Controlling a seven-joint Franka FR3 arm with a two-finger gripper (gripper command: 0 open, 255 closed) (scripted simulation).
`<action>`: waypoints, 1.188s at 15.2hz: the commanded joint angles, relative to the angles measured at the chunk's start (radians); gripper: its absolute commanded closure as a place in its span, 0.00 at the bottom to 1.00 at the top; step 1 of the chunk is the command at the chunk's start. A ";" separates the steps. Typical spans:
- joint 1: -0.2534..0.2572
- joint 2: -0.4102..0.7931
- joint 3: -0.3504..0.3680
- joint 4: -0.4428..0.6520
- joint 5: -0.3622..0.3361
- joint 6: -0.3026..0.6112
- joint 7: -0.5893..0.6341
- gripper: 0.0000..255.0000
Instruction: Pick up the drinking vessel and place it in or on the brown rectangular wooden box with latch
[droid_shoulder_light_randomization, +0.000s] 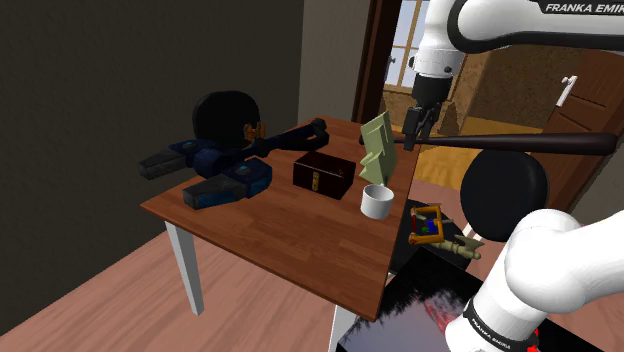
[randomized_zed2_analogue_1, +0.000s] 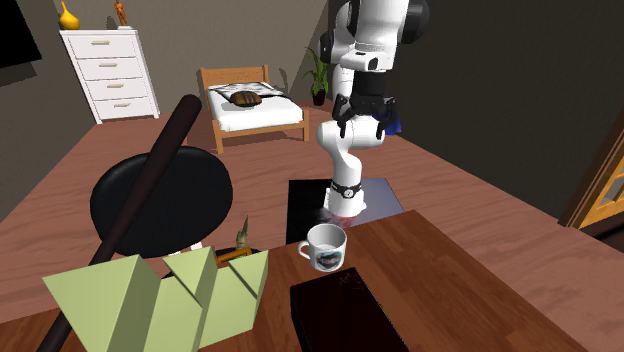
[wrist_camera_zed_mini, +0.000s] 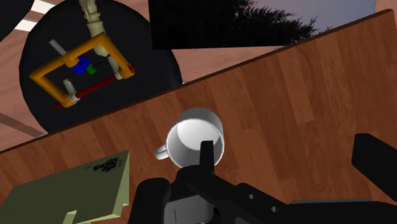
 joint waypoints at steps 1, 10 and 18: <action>0.000 0.000 0.000 0.000 0.000 0.000 0.000 0.00; 0.002 0.135 -0.066 -0.185 -0.032 0.321 -0.066 0.00; 0.007 0.366 -0.124 -0.255 -0.045 0.622 -0.129 0.00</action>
